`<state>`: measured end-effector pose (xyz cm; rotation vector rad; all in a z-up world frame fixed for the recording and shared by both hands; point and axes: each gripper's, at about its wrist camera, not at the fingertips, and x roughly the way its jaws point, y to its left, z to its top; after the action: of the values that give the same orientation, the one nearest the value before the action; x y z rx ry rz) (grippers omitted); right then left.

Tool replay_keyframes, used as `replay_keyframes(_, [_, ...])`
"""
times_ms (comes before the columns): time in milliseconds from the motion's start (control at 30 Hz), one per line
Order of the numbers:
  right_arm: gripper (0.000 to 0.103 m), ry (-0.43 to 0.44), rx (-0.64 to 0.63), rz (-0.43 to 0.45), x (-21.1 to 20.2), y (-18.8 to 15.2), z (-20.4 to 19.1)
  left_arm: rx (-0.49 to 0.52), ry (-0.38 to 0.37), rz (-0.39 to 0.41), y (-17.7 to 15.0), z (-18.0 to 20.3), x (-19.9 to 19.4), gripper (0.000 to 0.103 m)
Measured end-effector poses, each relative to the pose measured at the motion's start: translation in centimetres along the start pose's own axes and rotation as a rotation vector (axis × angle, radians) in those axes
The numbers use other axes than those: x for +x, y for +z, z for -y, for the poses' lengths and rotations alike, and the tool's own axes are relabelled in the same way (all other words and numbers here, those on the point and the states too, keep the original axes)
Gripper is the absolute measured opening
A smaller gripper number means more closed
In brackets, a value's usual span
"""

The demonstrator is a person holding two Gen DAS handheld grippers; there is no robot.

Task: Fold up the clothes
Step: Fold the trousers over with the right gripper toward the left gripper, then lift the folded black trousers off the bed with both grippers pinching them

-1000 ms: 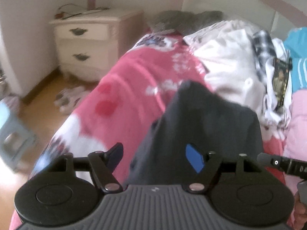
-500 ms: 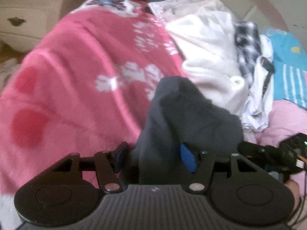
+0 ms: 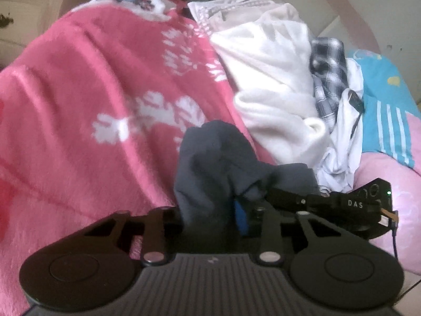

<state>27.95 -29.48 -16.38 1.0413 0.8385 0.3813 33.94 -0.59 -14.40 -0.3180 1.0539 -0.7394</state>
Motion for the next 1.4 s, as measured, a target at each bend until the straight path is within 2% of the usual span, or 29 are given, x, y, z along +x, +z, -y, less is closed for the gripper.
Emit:
replay_keyframes(33, [0.022, -0.003, -0.011, 0.009, -0.3, -0.1, -0.2, 0.013, 0.007, 0.008, -0.1, 0.4, -0.3, 0.017])
replay_keyframes(133, [0.018, 0.004, -0.066, 0.04, -1.3, -0.6, -1.7, 0.048, 0.03, 0.033, -0.3, 1.7, -1.4, 0.014])
replay_keyframes(267, [0.017, 0.011, -0.173, 0.076, -2.3, -1.3, -4.7, 0.042, 0.033, 0.091, -0.6, 3.3, -3.8, 0.013])
replay_keyframes(500, [0.017, 0.081, -0.236, 0.133, -5.5, -2.5, -8.4, 0.085, 0.056, 0.194, -2.2, 7.9, -9.3, 0.013])
replay_keyframes(633, [0.017, 0.116, -0.288, 0.152, -7.9, -3.3, -10.7, 0.092, 0.095, 0.255, -3.7, 10.9, -12.6, 0.013])
replay_keyframes(867, [0.017, 0.194, -0.389, 0.151, -11.8, -4.2, -16.7, 0.067, 0.138, 0.416, -6.8, 16.5, -19.8, 0.013])
replay_keyframes(1033, [0.017, 0.248, -0.516, 0.133, -14.6, -5.5, -22.3, 0.037, 0.183, 0.578, -10.5, 20.3, -25.9, 0.013])
replay_keyframes(1167, [0.017, 0.299, -0.627, 0.092, -16.1, -8.1, -27.1, -0.039, 0.235, 0.717, -14.9, 22.4, -30.6, 0.013])
replay_keyframes(1400, [0.017, 0.398, -0.766, -0.065, -15.4, -14.9, -34.7, -0.189, 0.352, 0.927, -24.5, 23.6, -39.0, 0.013])
